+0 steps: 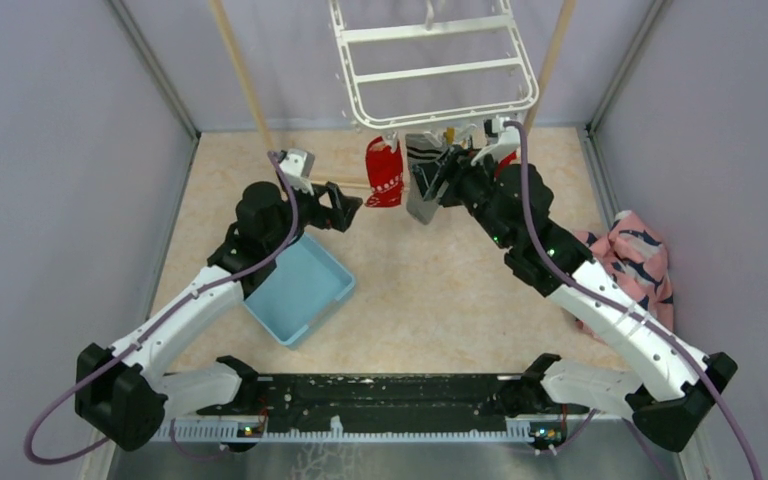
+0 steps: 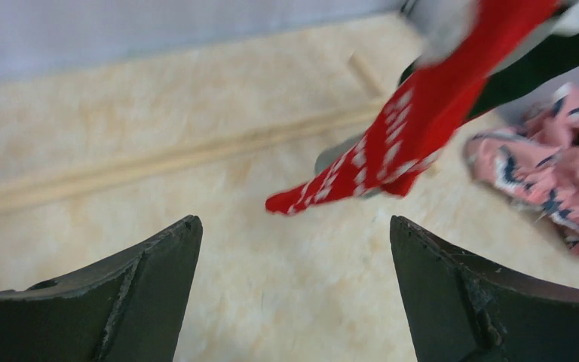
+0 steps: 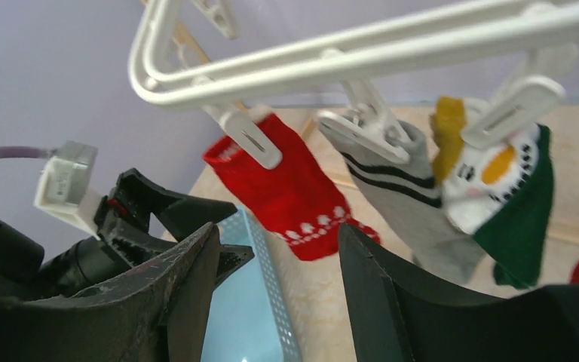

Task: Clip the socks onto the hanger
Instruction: Clamp the sock onto the hanger, then reset both arms

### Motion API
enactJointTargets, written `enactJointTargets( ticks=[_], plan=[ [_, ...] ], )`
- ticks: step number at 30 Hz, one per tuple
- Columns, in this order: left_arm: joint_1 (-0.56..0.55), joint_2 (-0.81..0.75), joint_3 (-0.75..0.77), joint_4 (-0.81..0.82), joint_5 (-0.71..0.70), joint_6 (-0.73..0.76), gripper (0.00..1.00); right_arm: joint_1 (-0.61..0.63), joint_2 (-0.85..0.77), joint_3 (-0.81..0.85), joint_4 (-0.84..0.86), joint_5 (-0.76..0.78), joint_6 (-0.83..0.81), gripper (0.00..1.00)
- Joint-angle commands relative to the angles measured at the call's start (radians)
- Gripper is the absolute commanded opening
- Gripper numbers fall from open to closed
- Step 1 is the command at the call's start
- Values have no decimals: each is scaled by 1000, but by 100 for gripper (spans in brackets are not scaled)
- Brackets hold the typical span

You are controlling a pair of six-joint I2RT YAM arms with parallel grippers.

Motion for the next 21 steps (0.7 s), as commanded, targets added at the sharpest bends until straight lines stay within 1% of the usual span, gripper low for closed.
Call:
enactJointTargets(
  ticks=[1, 5, 8, 10, 16, 21],
  plan=[
    [-5, -29, -101, -128, -163, -122, 98, -11, -59, -80, -28, 63, -6, 59],
    [-1, -37, -131, -198, -227, -229, 98, -24, -80, -175, -46, 67, 30, 60],
    [7, 9, -83, -316, -224, -312, 98, -30, -89, -248, -49, 51, 59, 60],
    [8, 40, -57, -367, -209, -339, 98, -36, -85, -291, -43, 30, 72, 60],
    [8, 87, -40, -388, -237, -397, 98, -46, -67, -373, -66, 35, 78, 60],
    [7, 111, -16, -394, -228, -422, 98, -89, -56, -452, -57, 20, 88, 60]
  ],
)
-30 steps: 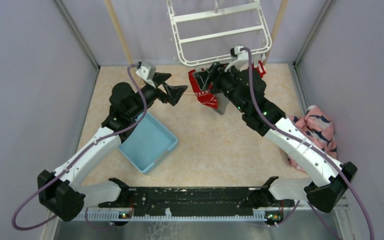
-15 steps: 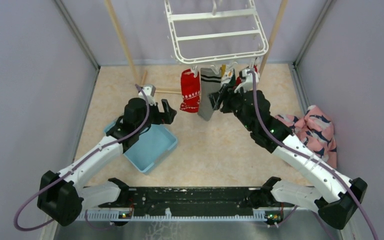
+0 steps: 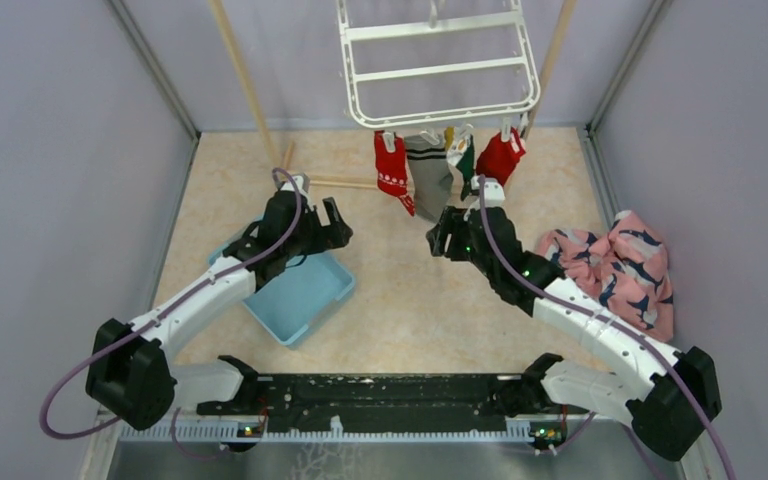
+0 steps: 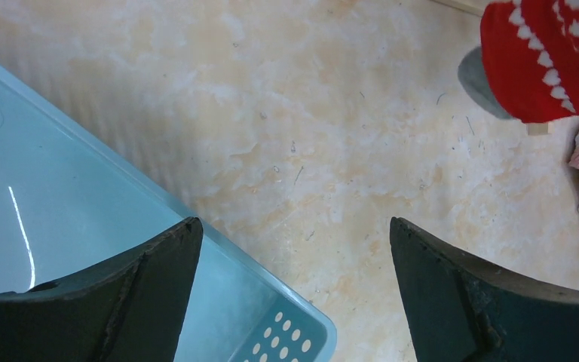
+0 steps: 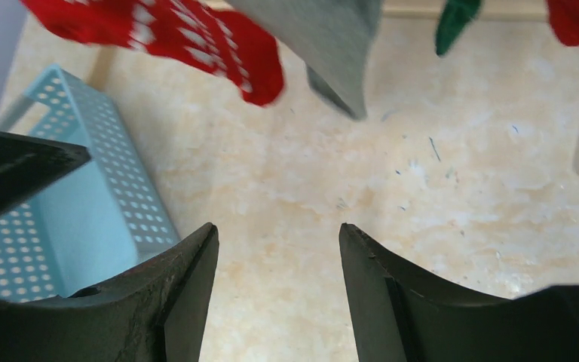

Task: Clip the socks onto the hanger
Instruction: Reset both arms

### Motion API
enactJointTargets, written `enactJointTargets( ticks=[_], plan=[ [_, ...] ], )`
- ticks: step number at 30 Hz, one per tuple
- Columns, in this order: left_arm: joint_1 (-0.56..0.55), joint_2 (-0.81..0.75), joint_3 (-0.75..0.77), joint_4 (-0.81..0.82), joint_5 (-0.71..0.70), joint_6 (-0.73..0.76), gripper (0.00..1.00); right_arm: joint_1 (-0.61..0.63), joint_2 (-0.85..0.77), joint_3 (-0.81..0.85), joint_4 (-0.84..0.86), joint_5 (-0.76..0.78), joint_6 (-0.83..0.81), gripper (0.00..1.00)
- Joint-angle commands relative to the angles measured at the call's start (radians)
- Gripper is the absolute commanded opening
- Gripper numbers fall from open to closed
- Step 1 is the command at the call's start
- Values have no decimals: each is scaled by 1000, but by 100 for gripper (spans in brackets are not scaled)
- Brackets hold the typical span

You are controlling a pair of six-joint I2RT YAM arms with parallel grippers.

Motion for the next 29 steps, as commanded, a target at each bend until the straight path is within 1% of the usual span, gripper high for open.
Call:
enactJointTargets(
  ticks=[1, 4, 15, 29],
  plan=[
    [4, 11, 49, -17, -6, -50, 98, -42, 12, -50, 33, -13, 18, 60],
    [4, 10, 56, -16, -1, -47, 98, -59, 22, -69, 39, -39, 21, 60],
    [4, 10, 60, -24, 1, -51, 98, -73, 26, -69, 19, -40, 5, 60],
    [4, 22, 107, -41, -17, 3, 98, -78, 34, -64, 19, -46, 2, 60]
  ],
)
